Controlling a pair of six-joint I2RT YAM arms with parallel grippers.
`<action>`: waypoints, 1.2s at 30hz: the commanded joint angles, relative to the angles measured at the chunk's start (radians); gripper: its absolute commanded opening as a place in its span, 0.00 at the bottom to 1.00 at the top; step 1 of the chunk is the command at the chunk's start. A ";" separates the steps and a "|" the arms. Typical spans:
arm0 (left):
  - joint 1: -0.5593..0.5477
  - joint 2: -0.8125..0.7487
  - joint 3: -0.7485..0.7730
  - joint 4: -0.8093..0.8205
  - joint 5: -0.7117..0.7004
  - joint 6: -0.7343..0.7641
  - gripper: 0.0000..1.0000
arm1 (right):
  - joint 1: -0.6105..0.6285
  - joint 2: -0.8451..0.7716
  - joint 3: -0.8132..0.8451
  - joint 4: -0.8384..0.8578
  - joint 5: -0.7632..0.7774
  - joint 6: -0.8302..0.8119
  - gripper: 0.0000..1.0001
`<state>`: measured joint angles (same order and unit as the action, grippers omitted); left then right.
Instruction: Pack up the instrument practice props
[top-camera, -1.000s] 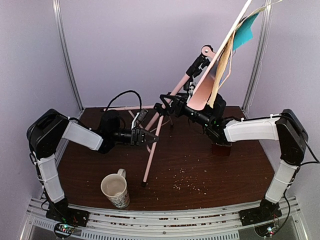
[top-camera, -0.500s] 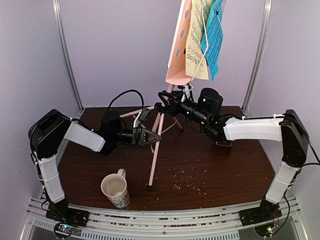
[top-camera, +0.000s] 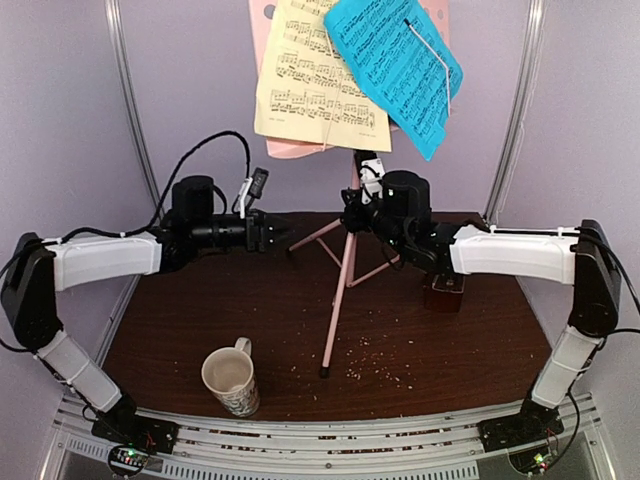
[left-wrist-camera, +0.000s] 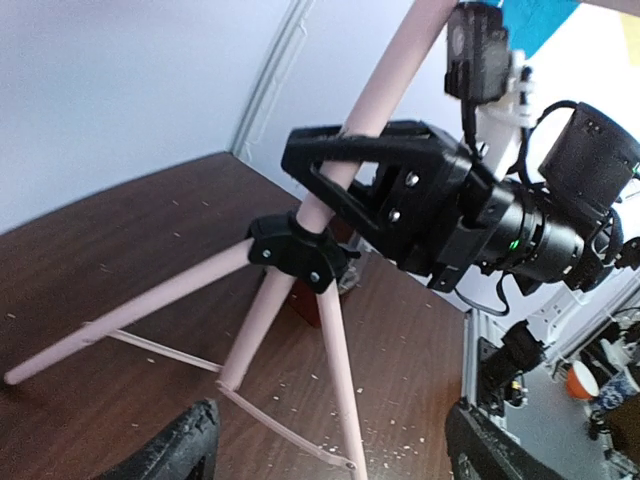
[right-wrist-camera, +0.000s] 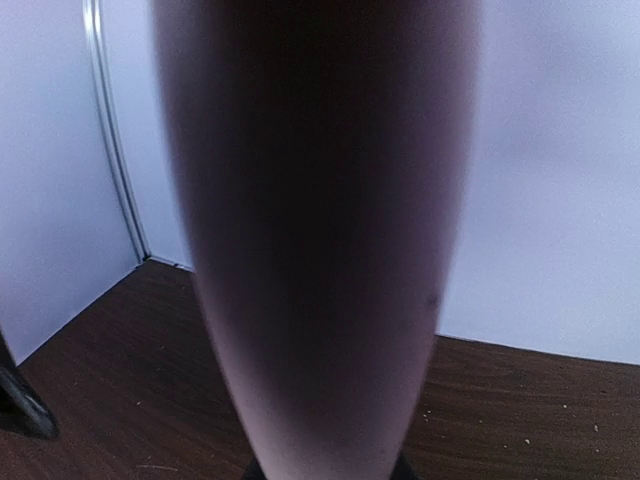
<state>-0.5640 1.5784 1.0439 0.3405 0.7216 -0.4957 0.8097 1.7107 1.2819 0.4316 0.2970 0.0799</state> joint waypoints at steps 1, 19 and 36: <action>0.072 -0.123 0.040 -0.281 -0.179 0.147 0.82 | 0.016 0.014 0.152 0.024 0.252 0.063 0.00; 0.225 -0.391 -0.048 -0.332 -0.471 0.287 0.86 | 0.130 0.399 0.647 -0.197 0.673 0.185 0.00; 0.225 -0.534 -0.196 -0.213 -0.603 0.317 0.86 | 0.139 0.216 0.296 -0.074 0.420 0.205 1.00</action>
<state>-0.3401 1.1130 0.8799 0.0200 0.2077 -0.1997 0.9432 2.0224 1.6653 0.3054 0.7883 0.2737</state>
